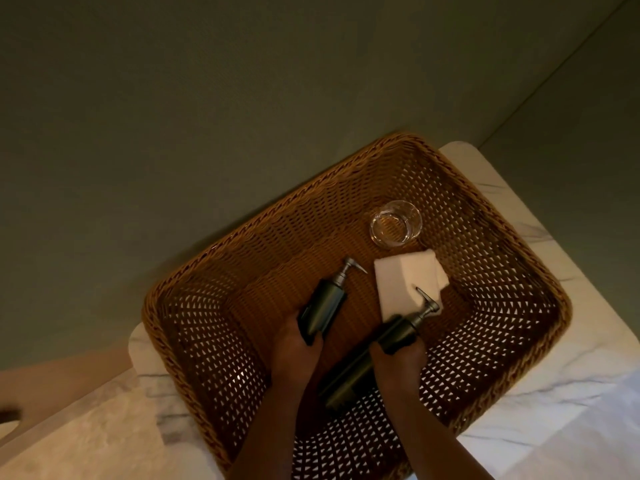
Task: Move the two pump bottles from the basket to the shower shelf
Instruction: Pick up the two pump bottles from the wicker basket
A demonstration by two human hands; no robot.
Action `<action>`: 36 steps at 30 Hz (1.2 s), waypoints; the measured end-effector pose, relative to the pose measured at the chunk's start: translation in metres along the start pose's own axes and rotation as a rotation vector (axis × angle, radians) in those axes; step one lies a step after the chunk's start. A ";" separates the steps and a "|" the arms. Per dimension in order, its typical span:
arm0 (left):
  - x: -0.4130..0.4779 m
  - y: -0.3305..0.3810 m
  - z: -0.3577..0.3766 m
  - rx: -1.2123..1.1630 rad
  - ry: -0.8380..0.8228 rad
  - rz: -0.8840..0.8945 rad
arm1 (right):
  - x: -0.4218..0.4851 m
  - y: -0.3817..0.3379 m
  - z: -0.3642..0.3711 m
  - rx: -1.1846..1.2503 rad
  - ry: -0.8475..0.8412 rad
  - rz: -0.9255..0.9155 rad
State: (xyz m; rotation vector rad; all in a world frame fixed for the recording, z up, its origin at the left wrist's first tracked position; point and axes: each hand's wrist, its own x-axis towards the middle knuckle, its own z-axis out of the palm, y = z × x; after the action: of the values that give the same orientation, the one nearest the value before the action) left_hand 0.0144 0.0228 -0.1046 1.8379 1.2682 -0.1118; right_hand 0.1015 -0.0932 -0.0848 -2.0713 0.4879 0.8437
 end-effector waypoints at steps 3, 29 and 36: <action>0.004 -0.003 0.005 -0.010 -0.022 -0.019 | 0.011 0.004 0.006 0.086 0.048 0.157; -0.041 0.027 -0.027 -0.219 0.112 -0.063 | -0.008 -0.031 -0.017 0.260 -0.133 -0.202; -0.089 0.068 -0.060 -0.282 0.182 -0.004 | -0.056 -0.069 -0.055 0.235 -0.230 -0.497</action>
State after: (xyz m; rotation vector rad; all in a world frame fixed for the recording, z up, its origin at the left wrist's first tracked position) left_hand 0.0031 -0.0056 0.0188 1.6291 1.3371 0.2268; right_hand 0.1247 -0.0955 0.0169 -1.7408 -0.0563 0.6753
